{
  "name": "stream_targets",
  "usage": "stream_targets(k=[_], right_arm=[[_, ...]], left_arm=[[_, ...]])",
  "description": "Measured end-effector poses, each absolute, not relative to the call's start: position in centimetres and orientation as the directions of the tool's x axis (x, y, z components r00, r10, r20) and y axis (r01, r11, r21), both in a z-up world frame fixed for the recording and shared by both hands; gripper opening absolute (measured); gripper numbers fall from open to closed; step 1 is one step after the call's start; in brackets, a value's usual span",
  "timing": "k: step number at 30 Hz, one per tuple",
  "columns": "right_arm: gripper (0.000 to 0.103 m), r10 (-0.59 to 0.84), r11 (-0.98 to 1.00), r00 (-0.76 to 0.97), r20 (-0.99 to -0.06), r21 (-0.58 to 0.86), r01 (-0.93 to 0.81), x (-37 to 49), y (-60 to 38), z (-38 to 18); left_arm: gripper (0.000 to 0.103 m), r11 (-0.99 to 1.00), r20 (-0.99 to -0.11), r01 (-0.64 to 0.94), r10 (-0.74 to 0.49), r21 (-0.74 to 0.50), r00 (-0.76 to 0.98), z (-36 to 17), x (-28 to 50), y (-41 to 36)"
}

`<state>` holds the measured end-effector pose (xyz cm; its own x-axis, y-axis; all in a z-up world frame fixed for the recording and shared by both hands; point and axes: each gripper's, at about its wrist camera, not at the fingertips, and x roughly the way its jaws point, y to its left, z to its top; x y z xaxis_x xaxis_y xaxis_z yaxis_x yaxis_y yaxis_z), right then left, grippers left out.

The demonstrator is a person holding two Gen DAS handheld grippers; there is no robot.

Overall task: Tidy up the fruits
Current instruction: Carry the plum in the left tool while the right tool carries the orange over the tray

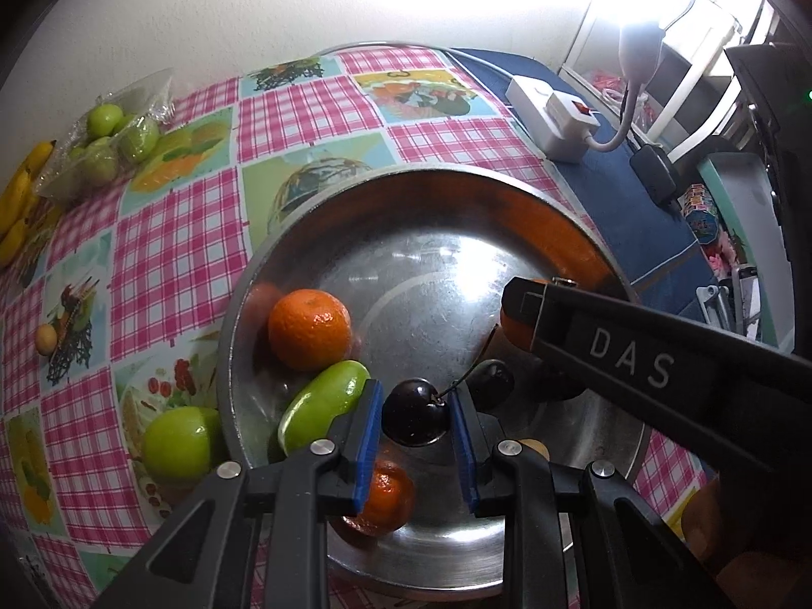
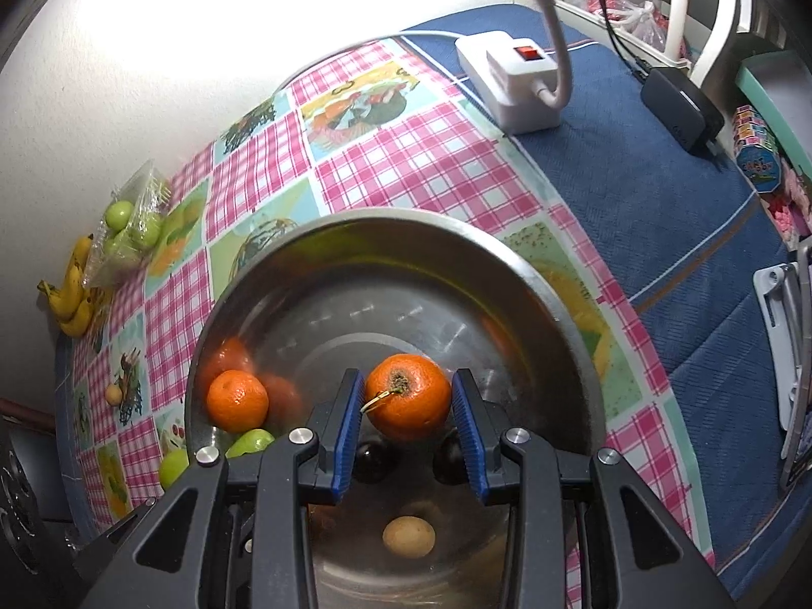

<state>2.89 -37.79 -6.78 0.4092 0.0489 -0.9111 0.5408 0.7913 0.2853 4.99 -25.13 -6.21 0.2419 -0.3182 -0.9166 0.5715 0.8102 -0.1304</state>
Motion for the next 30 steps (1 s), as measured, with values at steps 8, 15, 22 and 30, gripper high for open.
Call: stream_targets(k=[8,15,22,30], right_arm=[[0.038,0.056,0.791,0.385,-0.921,0.275,0.546,3.1,-37.4,-7.7],[0.038,0.057,0.791,0.383,-0.922,0.276,0.547,3.3,-37.4,-7.7],[0.039,0.059,0.794,0.374,-0.925,0.271,0.545,3.2,-37.3,-7.7],[0.039,0.058,0.802,0.359,-0.932,0.257,0.539,3.3,-37.2,-7.7]], left_arm=[[0.028,0.803,-0.927,0.584,-0.300,-0.118,0.226,-6.9,5.0,-25.7],[0.029,0.806,-0.933,0.581,-0.285,-0.111,0.217,-7.4,5.2,-25.6],[0.029,0.812,-0.935,0.571,-0.285,-0.120,0.209,-7.6,5.3,-25.6],[0.029,0.815,-0.936,0.564,-0.292,-0.136,0.196,-7.6,5.4,-25.6]])
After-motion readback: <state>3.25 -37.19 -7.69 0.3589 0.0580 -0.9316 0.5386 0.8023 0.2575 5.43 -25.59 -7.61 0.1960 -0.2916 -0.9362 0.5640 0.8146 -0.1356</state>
